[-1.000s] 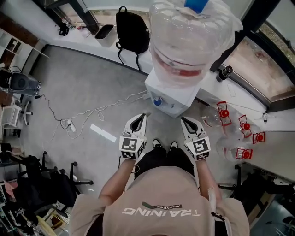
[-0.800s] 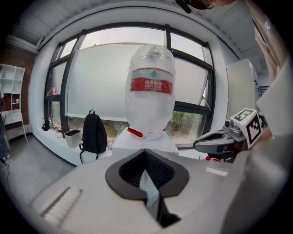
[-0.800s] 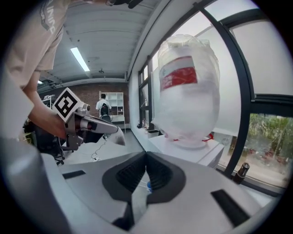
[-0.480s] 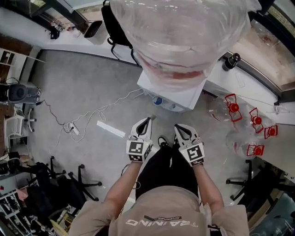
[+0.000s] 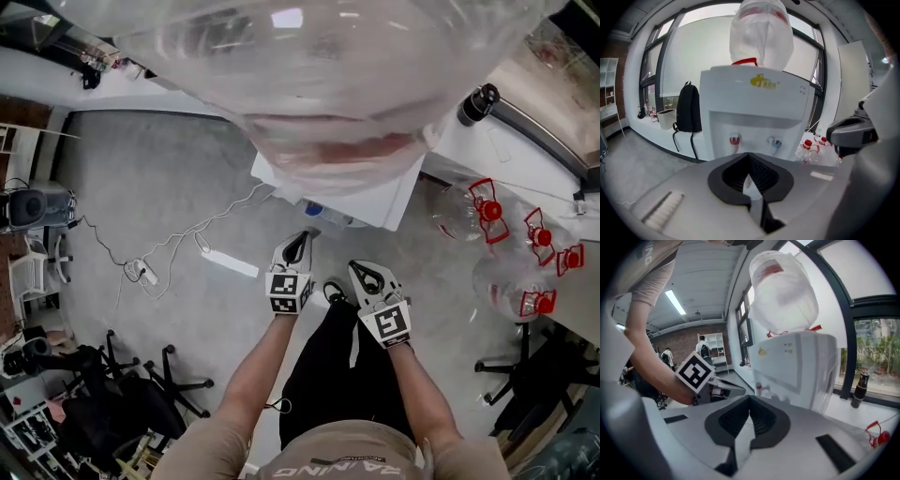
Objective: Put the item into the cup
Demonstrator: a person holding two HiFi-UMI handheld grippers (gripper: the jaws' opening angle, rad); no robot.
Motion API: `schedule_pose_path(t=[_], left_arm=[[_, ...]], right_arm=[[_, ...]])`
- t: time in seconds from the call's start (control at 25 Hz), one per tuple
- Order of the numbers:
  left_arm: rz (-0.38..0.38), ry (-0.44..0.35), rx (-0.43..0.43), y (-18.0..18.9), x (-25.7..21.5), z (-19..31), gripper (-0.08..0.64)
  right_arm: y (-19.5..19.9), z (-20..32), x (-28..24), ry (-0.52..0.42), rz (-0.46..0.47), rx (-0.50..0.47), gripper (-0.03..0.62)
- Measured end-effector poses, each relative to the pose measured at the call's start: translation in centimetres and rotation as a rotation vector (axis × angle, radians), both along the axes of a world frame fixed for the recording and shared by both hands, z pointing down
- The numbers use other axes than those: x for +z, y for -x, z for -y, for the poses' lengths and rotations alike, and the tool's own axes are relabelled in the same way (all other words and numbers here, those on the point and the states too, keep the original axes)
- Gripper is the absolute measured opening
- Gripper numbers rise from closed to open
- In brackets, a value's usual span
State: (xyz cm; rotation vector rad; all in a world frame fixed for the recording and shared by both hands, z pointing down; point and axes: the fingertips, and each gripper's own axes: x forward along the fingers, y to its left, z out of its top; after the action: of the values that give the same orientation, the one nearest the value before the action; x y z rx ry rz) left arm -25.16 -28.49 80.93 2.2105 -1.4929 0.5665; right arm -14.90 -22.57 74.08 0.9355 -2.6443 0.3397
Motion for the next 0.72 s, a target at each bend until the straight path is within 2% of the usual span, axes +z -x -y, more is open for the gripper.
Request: schedule_pose_path(t=[0.32,0.72], left_arm=[[0.070,0.063,-0.011,1.9,6.7,3.2,0.006],[0.119,0.078,0.001,1.1,10.0,7.3,0.006]], right_arm=[[-0.1,-1.8,4.3,0.068,-0.005,-0.011,0.011],[0.4,0.5,5.1,0.057,0.008,-0.020,0.011]])
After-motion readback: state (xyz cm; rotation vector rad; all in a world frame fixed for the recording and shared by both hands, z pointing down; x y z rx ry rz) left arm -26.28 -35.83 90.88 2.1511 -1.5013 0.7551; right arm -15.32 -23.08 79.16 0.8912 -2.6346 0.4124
